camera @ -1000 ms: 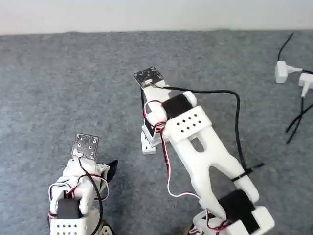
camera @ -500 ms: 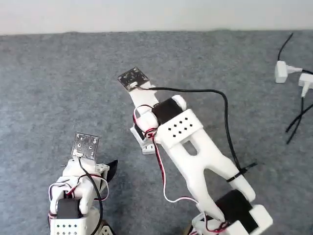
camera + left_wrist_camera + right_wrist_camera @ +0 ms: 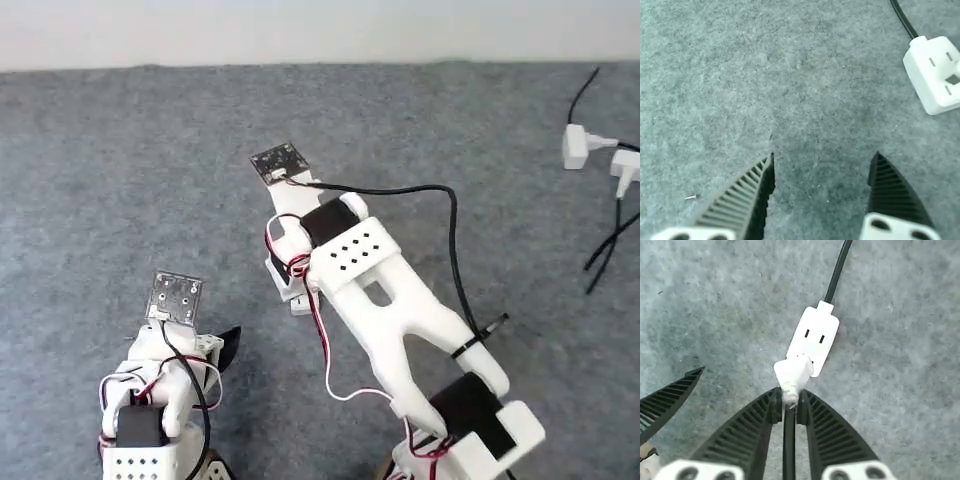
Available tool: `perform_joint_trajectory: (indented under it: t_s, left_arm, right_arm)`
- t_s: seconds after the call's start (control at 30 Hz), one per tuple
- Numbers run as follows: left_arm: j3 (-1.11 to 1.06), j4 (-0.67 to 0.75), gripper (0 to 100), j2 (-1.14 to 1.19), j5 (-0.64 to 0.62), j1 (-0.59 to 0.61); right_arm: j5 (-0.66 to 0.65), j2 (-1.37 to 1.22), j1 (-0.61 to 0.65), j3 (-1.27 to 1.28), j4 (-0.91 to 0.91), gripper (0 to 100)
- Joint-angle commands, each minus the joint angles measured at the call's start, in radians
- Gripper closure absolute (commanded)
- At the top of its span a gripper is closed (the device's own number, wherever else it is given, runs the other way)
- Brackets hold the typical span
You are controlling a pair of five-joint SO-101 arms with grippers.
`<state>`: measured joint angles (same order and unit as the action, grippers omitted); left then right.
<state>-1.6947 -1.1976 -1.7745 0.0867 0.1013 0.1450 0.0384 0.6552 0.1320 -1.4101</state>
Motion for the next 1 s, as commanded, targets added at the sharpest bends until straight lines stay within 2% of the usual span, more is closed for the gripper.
perform_joint_trajectory:
  t_s: [0.0, 0.13, 0.3, 0.53, 0.97]
  left_arm:
    - [0.008, -0.003, 71, -0.002, 0.005, 0.003]
    - [0.008, -0.003, 71, -0.002, 0.005, 0.003]
    - [0.008, -0.003, 71, -0.002, 0.005, 0.003]
    - [0.008, -0.003, 71, -0.002, 0.005, 0.003]
    - [0.008, -0.003, 71, -0.002, 0.005, 0.003]
  right_arm:
    - [0.015, 0.081, -0.016, -0.015, -0.002, 99.1]
    - [0.031, 0.127, -0.013, -0.011, -0.002, 99.1]
    - [0.285, 0.148, -0.012, -0.012, -0.002, 99.1]
    - [0.405, 0.14, -0.015, -0.008, -0.002, 99.1]
    - [0.413, 0.136, -0.016, 0.094, 0.008, 99.1]
